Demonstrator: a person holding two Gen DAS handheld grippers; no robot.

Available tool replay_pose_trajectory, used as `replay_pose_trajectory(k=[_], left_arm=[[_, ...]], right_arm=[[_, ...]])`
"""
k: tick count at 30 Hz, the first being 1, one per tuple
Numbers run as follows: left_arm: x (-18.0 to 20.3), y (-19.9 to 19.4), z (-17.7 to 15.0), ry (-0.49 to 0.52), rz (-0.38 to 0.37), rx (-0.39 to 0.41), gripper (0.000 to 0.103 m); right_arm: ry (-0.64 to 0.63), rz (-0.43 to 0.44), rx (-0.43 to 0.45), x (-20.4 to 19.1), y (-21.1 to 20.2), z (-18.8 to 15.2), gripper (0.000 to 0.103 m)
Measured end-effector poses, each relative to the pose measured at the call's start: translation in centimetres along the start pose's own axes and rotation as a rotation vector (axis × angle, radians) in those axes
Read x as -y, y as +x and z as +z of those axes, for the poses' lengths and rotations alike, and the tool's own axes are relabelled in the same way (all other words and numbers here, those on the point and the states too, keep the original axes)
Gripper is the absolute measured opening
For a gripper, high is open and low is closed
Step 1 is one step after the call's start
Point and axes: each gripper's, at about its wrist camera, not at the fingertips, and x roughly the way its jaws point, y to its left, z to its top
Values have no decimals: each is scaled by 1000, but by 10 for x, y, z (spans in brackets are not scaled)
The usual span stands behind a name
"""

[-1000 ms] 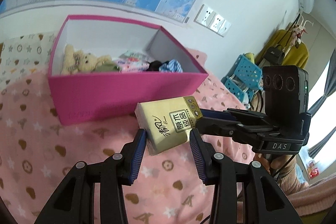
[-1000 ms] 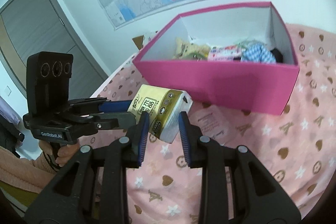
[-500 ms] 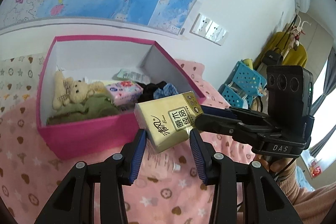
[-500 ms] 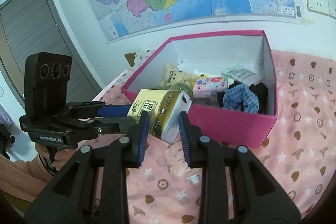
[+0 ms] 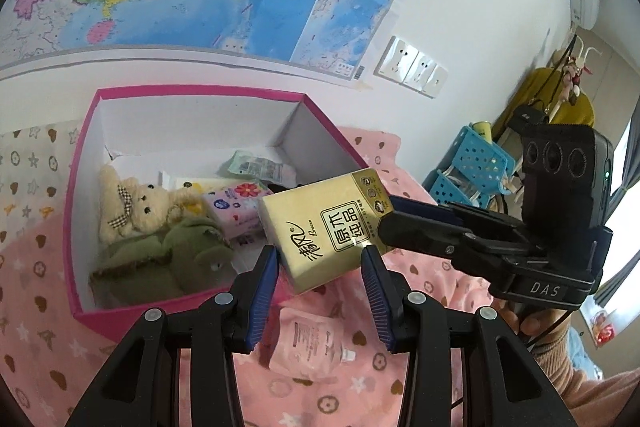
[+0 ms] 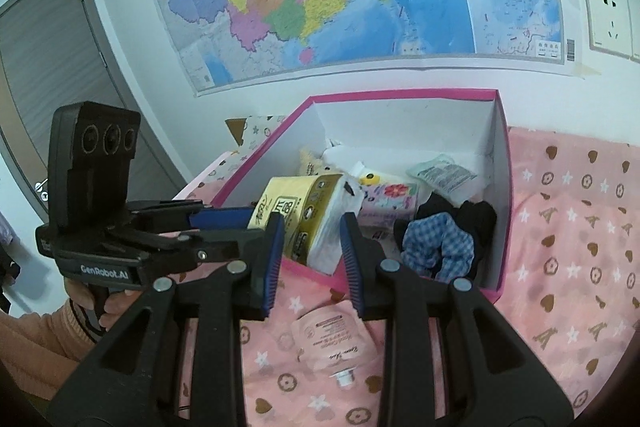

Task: Organize soft objects
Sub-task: 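Lower the tissue pack into the box and open the right gripper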

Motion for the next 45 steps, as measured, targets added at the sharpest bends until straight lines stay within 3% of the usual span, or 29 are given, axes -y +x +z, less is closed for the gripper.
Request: replay_pose_trajectory(k=[11,32,45], left_arm=[[-5,17,14,0,32,-19,42],[-24,48,12,-52,78,-97,42],[-20,28,5,-27,134,-27,44]], right_arm=[[42,-14,-19,21,16,7,32],[111,-37,-104,45,46,-1,32],[93,-62,-57,41,24,-8,32]])
